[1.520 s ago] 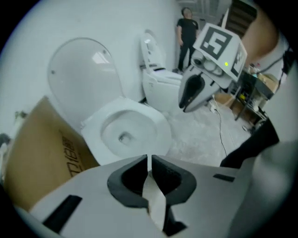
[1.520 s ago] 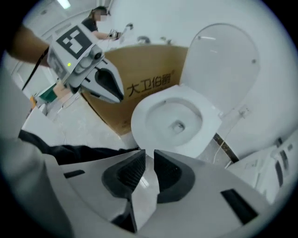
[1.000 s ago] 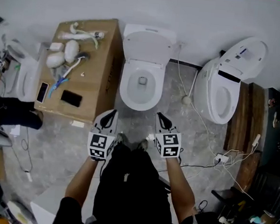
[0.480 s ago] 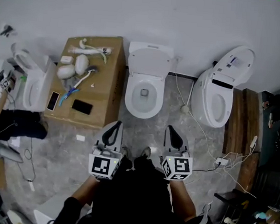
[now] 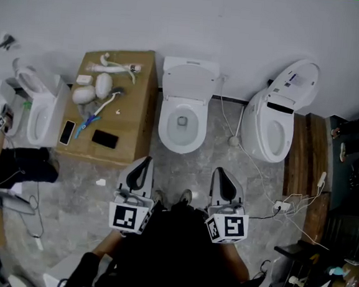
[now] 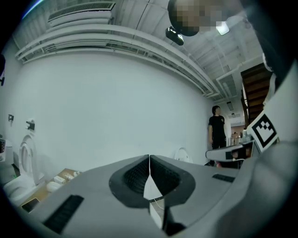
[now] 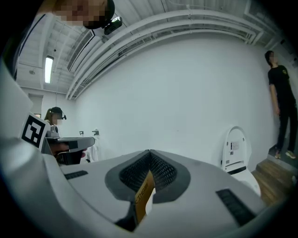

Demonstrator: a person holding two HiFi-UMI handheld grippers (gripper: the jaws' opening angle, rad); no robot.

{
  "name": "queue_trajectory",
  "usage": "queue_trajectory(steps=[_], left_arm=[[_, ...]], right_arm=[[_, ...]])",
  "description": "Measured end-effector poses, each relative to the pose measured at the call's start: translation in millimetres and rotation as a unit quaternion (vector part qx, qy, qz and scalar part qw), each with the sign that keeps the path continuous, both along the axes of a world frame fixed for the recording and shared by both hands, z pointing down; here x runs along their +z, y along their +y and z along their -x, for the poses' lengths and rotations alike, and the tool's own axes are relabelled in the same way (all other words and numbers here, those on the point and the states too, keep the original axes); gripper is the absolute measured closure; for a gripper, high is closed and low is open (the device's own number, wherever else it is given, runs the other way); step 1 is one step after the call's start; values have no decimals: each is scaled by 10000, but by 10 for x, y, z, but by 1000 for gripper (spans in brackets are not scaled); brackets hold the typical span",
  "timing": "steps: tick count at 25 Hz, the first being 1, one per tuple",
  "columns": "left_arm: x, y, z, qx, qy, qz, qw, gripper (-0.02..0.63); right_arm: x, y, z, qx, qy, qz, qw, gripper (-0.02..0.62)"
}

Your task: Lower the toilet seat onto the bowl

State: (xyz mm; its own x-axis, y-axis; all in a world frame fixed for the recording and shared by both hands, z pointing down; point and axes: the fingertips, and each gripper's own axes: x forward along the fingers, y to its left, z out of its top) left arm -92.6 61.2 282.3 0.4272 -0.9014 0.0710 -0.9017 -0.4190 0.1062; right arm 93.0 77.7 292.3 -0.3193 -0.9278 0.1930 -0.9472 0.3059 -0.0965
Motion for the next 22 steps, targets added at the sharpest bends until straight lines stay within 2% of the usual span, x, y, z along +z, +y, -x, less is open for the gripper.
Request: queue_trajectory(steps=[13, 22], left_arm=[[76, 51, -109, 99, 84, -9, 9999, 581], [-15, 30, -64, 15, 95, -98, 9999, 581]], right_arm=[[-33, 41, 30, -51, 72, -60, 9999, 574], [-67, 55, 51, -88, 109, -124, 9998, 574]])
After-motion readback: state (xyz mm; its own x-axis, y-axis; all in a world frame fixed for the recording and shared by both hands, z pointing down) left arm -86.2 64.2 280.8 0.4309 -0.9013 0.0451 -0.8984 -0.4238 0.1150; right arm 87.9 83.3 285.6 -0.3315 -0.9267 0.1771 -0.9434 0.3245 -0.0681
